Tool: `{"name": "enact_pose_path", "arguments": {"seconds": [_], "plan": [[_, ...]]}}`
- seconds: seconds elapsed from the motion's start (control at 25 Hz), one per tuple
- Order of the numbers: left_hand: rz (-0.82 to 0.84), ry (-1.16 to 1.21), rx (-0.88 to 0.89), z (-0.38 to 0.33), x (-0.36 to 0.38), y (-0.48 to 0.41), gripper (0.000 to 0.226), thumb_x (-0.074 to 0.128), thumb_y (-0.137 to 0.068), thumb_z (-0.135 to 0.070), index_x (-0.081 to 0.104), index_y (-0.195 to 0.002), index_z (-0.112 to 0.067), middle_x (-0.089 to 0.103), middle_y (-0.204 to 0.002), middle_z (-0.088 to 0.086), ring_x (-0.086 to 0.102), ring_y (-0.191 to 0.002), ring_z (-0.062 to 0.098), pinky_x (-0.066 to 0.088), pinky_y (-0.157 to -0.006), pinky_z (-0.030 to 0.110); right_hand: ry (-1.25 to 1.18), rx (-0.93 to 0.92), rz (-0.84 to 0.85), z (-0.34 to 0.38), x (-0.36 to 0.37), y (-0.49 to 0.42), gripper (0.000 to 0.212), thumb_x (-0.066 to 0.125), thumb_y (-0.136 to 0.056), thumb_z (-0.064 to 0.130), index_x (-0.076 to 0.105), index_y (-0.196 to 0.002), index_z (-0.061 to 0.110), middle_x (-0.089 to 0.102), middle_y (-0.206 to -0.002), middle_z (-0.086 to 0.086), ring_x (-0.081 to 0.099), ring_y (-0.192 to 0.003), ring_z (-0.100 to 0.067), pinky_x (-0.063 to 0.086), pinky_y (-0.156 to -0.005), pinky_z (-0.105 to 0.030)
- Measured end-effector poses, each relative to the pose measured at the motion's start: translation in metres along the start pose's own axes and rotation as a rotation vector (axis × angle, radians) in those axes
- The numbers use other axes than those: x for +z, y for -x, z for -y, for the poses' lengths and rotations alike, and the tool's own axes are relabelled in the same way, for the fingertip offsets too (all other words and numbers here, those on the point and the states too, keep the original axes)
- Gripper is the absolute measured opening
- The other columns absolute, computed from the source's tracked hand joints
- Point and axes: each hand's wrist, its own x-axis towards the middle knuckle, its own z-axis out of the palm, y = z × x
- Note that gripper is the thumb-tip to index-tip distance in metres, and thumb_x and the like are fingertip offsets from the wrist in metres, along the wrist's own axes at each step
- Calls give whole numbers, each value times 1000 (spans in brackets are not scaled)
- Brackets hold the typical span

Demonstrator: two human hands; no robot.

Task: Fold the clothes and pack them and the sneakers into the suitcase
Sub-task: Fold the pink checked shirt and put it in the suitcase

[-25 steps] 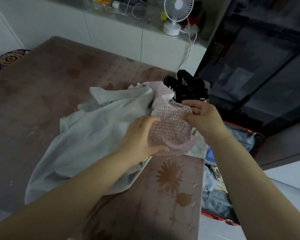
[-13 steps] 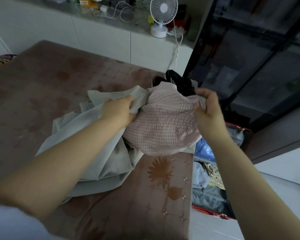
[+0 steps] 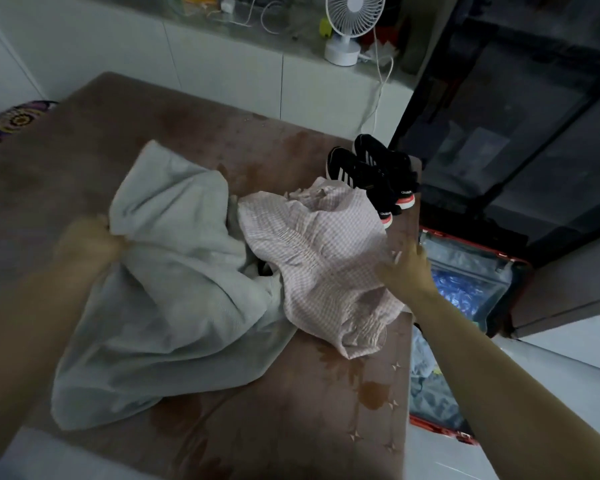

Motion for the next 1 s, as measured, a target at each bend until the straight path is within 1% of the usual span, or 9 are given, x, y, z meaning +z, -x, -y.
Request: {"name": "enact_pose_path", "arguments": {"seconds": [0.16,0.28,0.36,0.52,0.64,0.72,0.84,0.92,1.0], "plan": [[136,18,-159,10,15,5,51,56,-88,-43,56,-118,-1,59,-115,29,58,-100,44,48,-88,48,-480,144,72,59,5,-23,81,68,-79,44,29,-138,6,42,-136,-15,43,-125,-32,37,-104,-43],[-25,9,-129,-17,3,-1,72,65,-75,-49,40,-130,-9,48,-129,25,46,-116,45,40,-98,53,-554,184,208,81,7,-24,18,65,-85,18,52,-84,6,54,-77,-9,54,-69,-22,47,-67,-31],[-154,42,105,-53,-9,1,69,67,-80,-30,34,-137,-9,47,-134,20,40,-125,40,30,-106,46,-492,-60,56,88,-2,-25,24,49,-89,1,45,-67,9,44,-62,-5,40,-54,-15,35,-51,-24],[-186,282,640,-141,-28,32,58,63,-81,-42,45,-131,-18,62,-119,4,53,-115,29,36,-103,41,-359,-805,-36,107,-20,34,28,49,-79,-4,66,-101,2,58,-83,1,53,-74,-14,38,-68,-11],[-106,436,859,-184,-24,60,61,54,-77,-58,52,-126,-22,61,-120,-1,54,-114,19,37,-103,38,79,-1239,-67,82,3,96,30,50,-80,13,73,-99,18,64,-81,-3,60,-76,-24,43,-73,-29],[13,357,914,-203,-7,78,60,64,-78,-52,50,-129,-24,58,-126,-2,54,-113,18,36,-102,32,233,-1261,-36,55,24,121,30,46,-82,23,73,-94,27,64,-79,2,60,-76,-22,38,-79,-33],[272,-228,868,-208,34,97,60,64,-77,-50,41,-128,-29,61,-114,0,58,-106,27,41,-91,36,311,-1225,9,15,50,136,34,43,-80,20,72,-93,32,64,-81,6,61,-76,-18,38,-85,-31],[247,-507,844,-198,52,102,34,55,-86,-38,50,-115,-21,63,-107,3,58,-102,27,38,-85,32,342,-1133,60,-6,48,137,32,50,-75,24,69,-99,34,66,-89,9,63,-80,-15,46,-92,-33],[184,-503,820,-184,49,103,28,55,-89,-35,59,-111,-18,64,-110,6,58,-103,27,38,-86,31,173,-980,140,-19,36,133,28,58,-71,33,66,-97,31,65,-92,10,63,-80,-10,45,-97,-39]]}}
